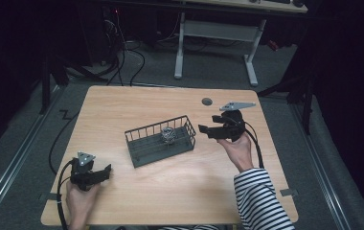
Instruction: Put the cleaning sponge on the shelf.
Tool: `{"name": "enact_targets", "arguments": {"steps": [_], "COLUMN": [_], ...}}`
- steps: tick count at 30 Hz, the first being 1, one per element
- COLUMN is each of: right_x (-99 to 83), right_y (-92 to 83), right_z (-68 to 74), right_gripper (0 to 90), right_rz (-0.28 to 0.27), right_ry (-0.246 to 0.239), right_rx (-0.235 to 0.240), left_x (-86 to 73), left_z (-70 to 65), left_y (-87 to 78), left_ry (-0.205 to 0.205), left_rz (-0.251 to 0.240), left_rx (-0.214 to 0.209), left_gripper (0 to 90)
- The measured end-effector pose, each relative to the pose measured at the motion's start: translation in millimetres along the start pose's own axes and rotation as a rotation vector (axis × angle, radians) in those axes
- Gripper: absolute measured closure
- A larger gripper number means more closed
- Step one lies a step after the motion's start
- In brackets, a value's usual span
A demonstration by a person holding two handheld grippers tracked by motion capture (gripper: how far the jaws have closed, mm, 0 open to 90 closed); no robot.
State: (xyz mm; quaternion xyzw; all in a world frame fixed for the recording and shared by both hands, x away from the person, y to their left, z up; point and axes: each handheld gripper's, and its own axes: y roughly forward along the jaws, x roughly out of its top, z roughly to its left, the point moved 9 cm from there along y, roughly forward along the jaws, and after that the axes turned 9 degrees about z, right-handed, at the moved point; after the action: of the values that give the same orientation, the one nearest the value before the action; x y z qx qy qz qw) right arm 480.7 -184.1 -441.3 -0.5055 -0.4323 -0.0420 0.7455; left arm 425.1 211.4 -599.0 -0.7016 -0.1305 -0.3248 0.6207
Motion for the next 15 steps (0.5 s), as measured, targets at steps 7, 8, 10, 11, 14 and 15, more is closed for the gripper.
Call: {"name": "enact_targets", "arguments": {"steps": [7,8,10,11,14,15], "right_x": [-8.9,-13.9,-18.4,-18.4,-24.2,-24.2], "right_y": [-12.8,-16.6,-18.6,-18.6,-27.8,-27.8], "right_z": [-5.9,-6.1,-7.9,-7.9,-10.7,-10.7], "right_gripper": [27.5,27.6,27.6,27.6,27.8,27.8], "right_rz": [-0.024,-0.028,-0.027,-0.027,-0.050,-0.050], "right_ry": [0.024,0.028,0.032,0.032,0.043,0.043], "right_rx": [0.001,-0.001,-0.005,-0.005,-0.017,-0.017], "left_x": [0.0,0.0,0.0,0.0,0.0,0.0], "left_z": [0.0,0.0,-0.1,-0.1,-0.2,-0.2], "left_y": [0.0,0.0,0.0,0.0,0.0,0.0], "left_ry": [0.000,0.000,0.001,0.001,0.002,0.002], "left_rz": [0.000,0.000,0.002,0.002,0.003,0.003], "left_rx": [0.000,0.000,-0.002,-0.002,-0.002,-0.002], "left_gripper": [19.7,19.7,19.6,19.6,19.5,19.5]}}
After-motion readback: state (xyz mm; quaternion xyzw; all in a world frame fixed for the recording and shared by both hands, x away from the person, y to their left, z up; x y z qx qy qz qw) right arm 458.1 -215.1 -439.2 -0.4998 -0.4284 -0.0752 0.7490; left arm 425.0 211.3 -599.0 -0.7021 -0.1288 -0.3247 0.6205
